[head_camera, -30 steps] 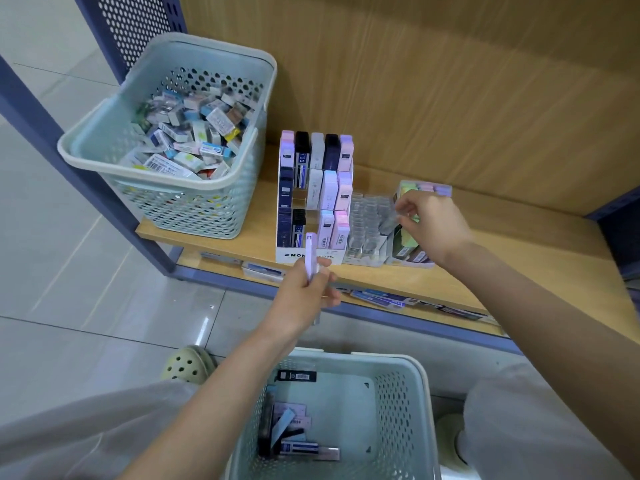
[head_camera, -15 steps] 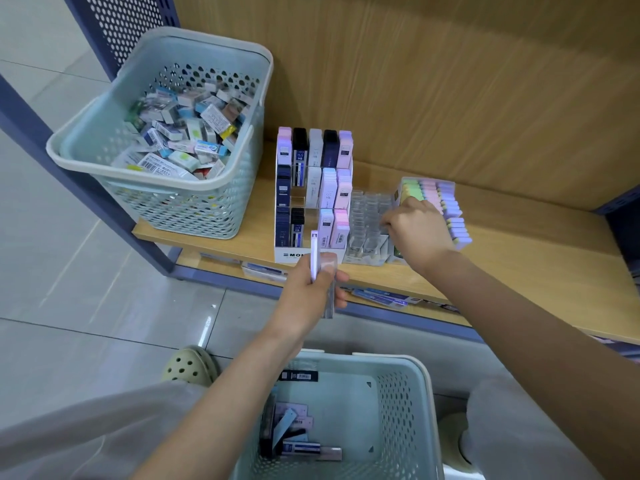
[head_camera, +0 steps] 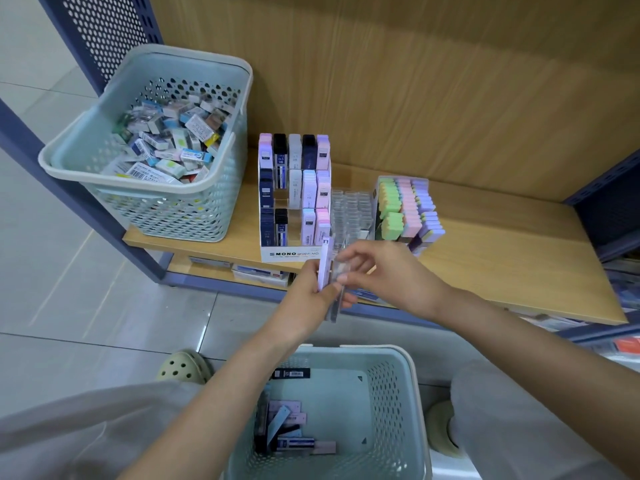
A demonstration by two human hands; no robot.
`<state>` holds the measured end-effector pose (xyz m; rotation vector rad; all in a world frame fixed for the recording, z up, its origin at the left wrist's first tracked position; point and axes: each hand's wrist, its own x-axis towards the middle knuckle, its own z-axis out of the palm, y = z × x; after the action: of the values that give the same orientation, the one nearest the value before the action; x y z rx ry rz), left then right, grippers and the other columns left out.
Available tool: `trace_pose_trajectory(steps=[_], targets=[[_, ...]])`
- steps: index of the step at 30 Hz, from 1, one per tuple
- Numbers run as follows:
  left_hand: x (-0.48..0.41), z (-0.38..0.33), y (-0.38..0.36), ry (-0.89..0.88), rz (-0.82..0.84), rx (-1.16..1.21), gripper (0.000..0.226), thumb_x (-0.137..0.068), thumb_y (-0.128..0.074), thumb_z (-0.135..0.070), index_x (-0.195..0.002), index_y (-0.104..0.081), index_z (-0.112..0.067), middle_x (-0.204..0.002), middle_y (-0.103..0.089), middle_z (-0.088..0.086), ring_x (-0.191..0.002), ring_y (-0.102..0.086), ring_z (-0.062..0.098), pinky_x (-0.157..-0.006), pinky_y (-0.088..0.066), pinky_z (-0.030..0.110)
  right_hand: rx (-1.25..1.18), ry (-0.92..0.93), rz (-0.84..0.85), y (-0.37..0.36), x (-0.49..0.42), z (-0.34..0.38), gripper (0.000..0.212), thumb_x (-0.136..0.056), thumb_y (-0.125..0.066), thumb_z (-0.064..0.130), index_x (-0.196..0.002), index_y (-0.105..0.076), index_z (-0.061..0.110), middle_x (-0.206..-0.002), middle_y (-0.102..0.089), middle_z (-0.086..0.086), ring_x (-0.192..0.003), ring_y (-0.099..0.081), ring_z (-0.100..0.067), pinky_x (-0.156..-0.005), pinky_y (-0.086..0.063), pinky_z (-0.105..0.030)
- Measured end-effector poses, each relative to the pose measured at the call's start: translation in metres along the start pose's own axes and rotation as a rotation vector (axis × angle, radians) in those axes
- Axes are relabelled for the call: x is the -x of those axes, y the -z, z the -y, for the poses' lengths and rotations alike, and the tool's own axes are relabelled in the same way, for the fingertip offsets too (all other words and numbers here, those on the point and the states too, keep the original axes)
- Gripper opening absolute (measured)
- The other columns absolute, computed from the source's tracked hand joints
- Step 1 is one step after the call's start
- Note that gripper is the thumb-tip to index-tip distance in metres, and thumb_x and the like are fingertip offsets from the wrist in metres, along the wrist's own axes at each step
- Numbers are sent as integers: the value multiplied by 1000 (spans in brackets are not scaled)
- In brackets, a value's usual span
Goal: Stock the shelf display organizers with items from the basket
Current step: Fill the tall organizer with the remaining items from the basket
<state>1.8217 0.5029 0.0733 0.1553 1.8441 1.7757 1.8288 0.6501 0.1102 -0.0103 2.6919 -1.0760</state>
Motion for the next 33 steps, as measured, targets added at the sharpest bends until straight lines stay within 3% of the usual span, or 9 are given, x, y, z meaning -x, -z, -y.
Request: trace_pose_trajectory(steps=[3,7,11,13,16,18,22,26,33], targets=[[8,-2,-6,4,38,49,16,-99,-38,-5,-108,-50,-11,-85,-63,4,-62,-63,5,-68,-55,23,-74,-12,-84,12,5,4,13,-81,-72,12,-86,-63,21,-81,-66,-2,-76,-62,-14,-68,-46,-12],[16,-7,-5,17,-30,16,19,-101,-36,-11,-100,-54,-16,-82,-59,1,-49,-54,5,-47,-46,19,-322,-76,-191,28,10,4,16,-85,-66,8,-82,-56,19,-80,-63,-8,-70,-62,-20,-70,-55,-28],[14,-10,0,30,-120,-124,18,-101,-37,-25,-108,-53,-25,-80,-45,-8,-66,-42,5,-67,-43,27,-168,-55,-433,47,12,-8,15,-86,-65,10,-86,-53,20,-87,-66,-4,-78,-66,-19,-71,-54,-30],[12,-10,1,92,-142,-98,15,-100,-36,-33,-93,-46,-25,-74,-39,-5,-63,-36,9,-62,-37,28,-19,-19,-518,53,8,-15,13,-86,-64,10,-92,-55,17,-90,-66,-4,-80,-64,-16,-73,-51,-22],[7,-9,2,137,-184,-7,22,-101,-32,-31,-88,-45,-18,-71,-37,0,-56,-29,13,-53,-26,26,149,16,-490,52,-6,-27,11,-89,-62,10,-100,-60,13,-92,-66,-4,-82,-61,-15,-77,-47,-18],[6,-10,2,137,-198,27,23,-101,-30,-25,-90,-50,-21,-69,-38,-1,-57,-31,12,-56,-30,27,243,14,-456,49,-19,-33,12,-91,-60,13,-103,-62,12,-93,-65,-2,-84,-61,-16,-82,-50,-28],[5,-10,8,146,-221,17,23,-101,-30,-22,-87,-49,-20,-76,-44,-3,-74,-38,13,-92,-40,49,368,-24,-361,40,-44,-39,17,-92,-55,11,-108,-61,11,-102,-66,-4,-92,-61,-22,-77,-50,-33],[0,-6,16,96,-237,-7,18,-100,-37,-28,-89,-47,-18,-87,-44,4,-63,-33,12,-61,-32,27,479,-25,-298,32,-64,-39,18,-93,-53,14,-110,-60,12,-106,-66,-5,-95,-61,-25,-67,-41,-27],[-11,-4,15,16,-243,49,13,-96,-49,-18,-106,-56,-22,-70,-43,-5,-64,-40,11,-61,-34,22,541,-78,-197,29,-85,-40,15,-93,-53,16,-108,-58,14,-103,-68,-10,-93,-62,-30,-77,-53,-39]])
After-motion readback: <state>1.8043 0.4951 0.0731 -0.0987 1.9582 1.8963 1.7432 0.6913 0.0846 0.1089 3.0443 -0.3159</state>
